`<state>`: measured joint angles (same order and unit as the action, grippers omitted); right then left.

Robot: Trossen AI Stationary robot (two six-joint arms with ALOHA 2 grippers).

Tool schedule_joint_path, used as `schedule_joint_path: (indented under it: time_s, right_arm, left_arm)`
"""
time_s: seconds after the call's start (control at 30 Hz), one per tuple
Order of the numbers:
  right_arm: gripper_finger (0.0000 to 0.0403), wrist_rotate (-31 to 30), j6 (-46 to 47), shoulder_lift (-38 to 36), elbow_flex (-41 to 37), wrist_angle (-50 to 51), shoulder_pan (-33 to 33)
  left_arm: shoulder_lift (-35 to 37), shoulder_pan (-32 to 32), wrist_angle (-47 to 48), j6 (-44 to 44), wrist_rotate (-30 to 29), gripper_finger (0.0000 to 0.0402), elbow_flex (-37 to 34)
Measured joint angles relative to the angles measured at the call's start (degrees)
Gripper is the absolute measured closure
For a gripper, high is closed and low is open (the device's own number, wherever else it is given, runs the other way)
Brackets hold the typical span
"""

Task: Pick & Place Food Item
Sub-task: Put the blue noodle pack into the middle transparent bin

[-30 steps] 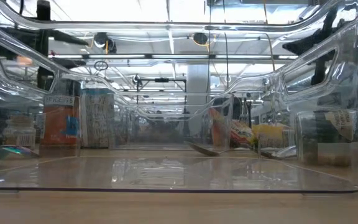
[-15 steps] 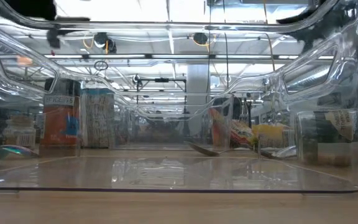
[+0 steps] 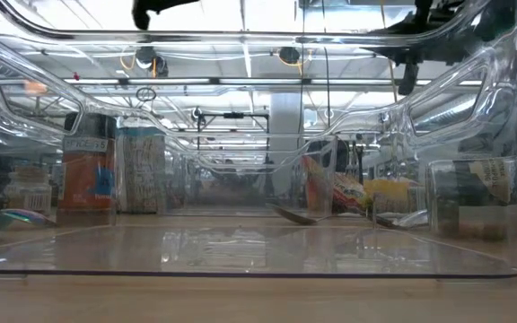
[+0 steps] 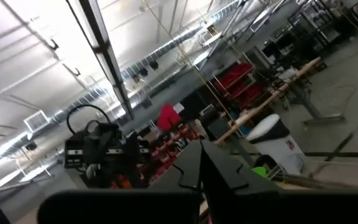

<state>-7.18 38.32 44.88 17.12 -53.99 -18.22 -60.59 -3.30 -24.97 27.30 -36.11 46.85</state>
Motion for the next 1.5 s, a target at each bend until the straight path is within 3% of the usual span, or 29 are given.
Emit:
schedule_joint_path:
  time_s: [0.53, 0.63, 0.73, 0.9, 1.2, 1.5]
  right_arm:
    - [0.0401, 1.8, -3.9, 2.3, 0.1, 0.3, -0.1]
    - [0.0390, 5.3, -3.9, 2.3, 0.1, 0.3, -0.2]
    - [0.0370, 7.7, -4.0, 2.3, 0.1, 0.7, -0.1]
    - [0.0321, 10.3, -3.1, 2.1, 0.1, 1.1, -0.2]
    - [0.0236, 10.3, -5.4, 2.0, 0.1, 1.3, -0.2]
    - [0.0209, 9.1, -8.9, 2.1, 0.1, 2.2, -0.2]
  left_arm:
    - [-17.2, 5.3, -7.1, 3.4, 0.4, 0.0179, 12.3]
    - [-18.1, 6.7, -6.1, 3.2, 4.0, 0.0179, 12.6]
    - [-17.6, 8.9, -3.4, 1.6, 12.1, 0.0179, 12.6]
    - [-12.6, 12.1, 8.5, 2.8, 19.3, 0.0179, 12.7]
    - [0.1, 14.8, 34.3, 0.5, 20.1, 0.0179, 12.6]
    - [8.2, 14.4, 63.7, -0.1, 25.5, 0.0179, 12.6]
